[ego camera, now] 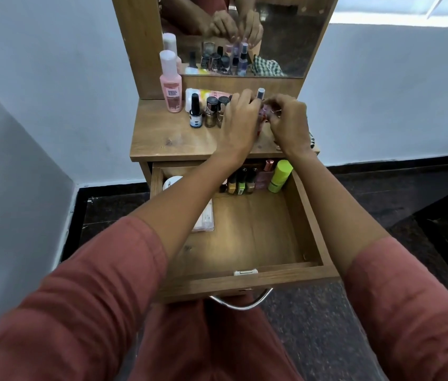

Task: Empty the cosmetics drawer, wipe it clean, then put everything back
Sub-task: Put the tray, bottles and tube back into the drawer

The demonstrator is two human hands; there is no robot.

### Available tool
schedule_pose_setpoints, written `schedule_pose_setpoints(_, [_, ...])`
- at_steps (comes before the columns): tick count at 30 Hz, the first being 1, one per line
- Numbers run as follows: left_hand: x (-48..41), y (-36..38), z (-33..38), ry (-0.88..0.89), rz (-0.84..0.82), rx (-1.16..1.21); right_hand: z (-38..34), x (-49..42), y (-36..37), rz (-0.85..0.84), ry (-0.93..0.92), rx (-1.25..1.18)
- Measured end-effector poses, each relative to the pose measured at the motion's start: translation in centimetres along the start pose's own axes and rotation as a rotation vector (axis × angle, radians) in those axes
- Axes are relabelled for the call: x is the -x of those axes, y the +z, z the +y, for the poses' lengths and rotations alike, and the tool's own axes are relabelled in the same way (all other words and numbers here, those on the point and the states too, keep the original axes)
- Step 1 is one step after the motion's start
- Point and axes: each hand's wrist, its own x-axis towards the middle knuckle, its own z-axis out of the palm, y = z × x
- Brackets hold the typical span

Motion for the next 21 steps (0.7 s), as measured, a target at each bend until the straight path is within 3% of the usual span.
schedule_pose_setpoints(5, [1.1, -0.3, 0.5, -0.008, 0.001, 0.199, 0.5, 0.4, -0.1, -0.04, 0.066, -0.018])
schedule_pose_setpoints(12, [3.5, -0.6, 1.9, -0.008, -0.005, 0.329, 1.5, 3.2, -2.2, -0.078, 0.025, -0.006])
schedule_pose_setpoints(21, [6.0, 3.8, 2.2, -0.098, -0.212, 0.372, 4.5, 7.3, -2.4, -0.195, 0.133, 0.082])
